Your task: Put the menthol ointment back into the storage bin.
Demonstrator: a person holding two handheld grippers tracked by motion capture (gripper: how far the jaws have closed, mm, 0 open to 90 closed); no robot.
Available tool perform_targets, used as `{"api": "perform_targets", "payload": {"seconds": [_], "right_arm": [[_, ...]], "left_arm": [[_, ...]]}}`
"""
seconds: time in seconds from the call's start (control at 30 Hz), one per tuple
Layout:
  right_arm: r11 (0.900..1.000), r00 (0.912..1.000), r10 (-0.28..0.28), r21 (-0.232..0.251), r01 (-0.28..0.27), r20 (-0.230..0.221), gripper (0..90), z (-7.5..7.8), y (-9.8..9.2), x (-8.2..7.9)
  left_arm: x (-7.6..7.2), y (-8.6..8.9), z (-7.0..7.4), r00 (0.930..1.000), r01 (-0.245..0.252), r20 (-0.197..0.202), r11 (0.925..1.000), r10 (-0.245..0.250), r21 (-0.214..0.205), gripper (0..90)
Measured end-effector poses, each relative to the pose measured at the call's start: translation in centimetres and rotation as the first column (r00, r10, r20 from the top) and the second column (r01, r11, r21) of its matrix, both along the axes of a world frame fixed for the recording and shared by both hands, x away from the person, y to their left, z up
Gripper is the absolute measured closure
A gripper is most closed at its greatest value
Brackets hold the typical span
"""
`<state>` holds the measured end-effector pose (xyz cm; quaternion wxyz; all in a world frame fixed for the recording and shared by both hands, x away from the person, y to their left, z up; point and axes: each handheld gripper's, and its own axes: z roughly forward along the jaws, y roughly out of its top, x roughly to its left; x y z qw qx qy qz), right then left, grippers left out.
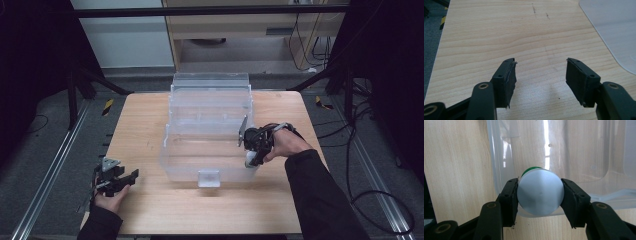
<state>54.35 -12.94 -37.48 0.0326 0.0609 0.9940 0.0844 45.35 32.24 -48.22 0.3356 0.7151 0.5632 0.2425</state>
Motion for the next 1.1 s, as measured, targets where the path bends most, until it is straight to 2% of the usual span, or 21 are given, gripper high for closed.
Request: {"api": "perform_targets", "payload": {"seconds": [0.47,0.7,0.93,1.0,1.1], "right_arm": [[0.9999,0.9999,-0.014,0.0,0.014,-0.004,49.9,-0.4,-0.1,0.1],[0.9994,0.9997,-0.024,0.026,0.023,0.007,50.0,0.2,-0.4,0.0],[0.9973,0.9985,-0.038,0.064,0.036,0.04,48.9,1.4,-1.1,-0.3],[0.9954,0.9968,-0.062,0.077,0.058,0.051,47.3,2.0,-1.5,-0.6],[0.9946,0.9955,-0.068,0.083,0.063,0.066,46.2,2.3,-1.8,-0.7]], "left_arm": [[0.0,0.0,0.0,1.0,0.002,-0.002,1.0,-0.002,-0.001,40.7],[0.0,0.0,0.0,1.0,0.002,-0.002,1.0,-0.002,-0.001,40.7],[0.0,0.0,0.0,1.0,-0.007,-0.004,0.9999,0.006,-0.01,40.5],[0.1,0.0,0.0,0.9999,-0.01,-0.007,0.9999,0.01,-0.01,40.5],[0.1,0.0,0.0,1.0,-0.008,-0.005,1.0,0.008,-0.006,40.5]]}}
